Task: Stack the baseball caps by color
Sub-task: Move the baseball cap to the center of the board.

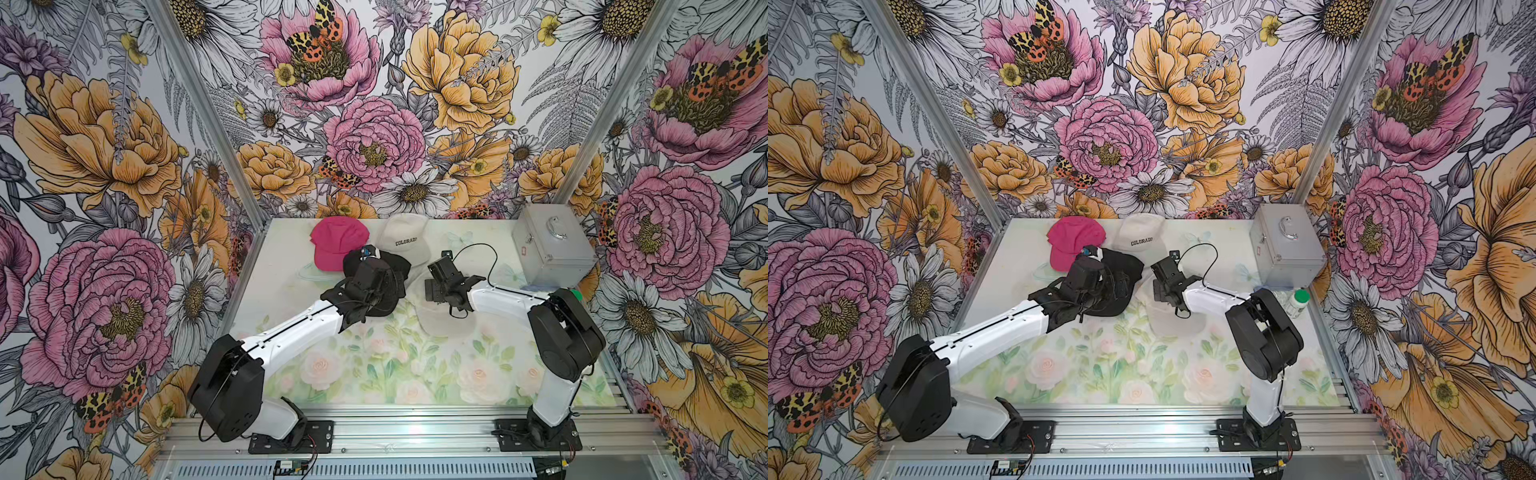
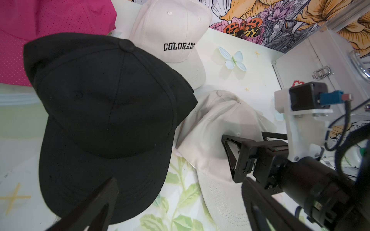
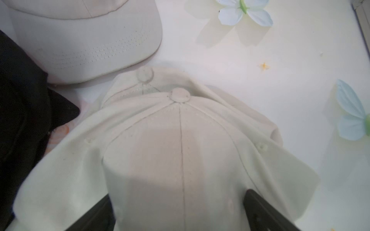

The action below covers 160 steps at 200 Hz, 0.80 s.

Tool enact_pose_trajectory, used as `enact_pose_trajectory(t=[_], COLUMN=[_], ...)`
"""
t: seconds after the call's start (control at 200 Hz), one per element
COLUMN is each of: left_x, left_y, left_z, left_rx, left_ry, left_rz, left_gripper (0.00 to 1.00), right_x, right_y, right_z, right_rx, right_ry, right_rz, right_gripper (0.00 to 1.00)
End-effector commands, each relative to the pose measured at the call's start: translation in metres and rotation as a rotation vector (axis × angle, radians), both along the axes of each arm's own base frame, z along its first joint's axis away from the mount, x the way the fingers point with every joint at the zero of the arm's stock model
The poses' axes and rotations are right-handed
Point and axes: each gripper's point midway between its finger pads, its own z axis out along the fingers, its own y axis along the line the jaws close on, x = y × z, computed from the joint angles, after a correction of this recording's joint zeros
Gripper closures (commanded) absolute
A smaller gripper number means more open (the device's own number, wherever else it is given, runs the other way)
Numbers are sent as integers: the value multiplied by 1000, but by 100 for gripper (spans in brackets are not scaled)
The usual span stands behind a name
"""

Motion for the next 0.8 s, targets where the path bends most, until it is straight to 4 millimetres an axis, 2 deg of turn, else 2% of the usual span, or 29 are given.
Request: enact_pose_trajectory(t=[0.0,0.145,0.24,0.335,0.465,0.66,0.795], left_x=[6,9,11,14,16,13,11], left_y=[-6,-7,-4,7,26,53,67], left_z=[2,4,7,8,12,16,19], left_rx=[-36,-34,-26,-28,-42,-38,-36], left_ry=[-19,-18,-26,-28,-36,-58,-75], left_rz=[-41,-55,-46,-13,33,93,134], left_gripper=[1,1,1,1,1,1,1], right_x=[6,2,2,7,14,15,18], right_y=[-13,-30,-31,-31,-42,-59,-55], right_z=[21,19,25,37,55,47,57], right_rx=[7,16,30,28,10,-47,-56], right_ry=[-80,-96,-112,-135,-166,-126,-124], right_rz=[-122,-220,-235,-222,-212,-197,-116], right_gripper=[1,1,1,1,1,1,1])
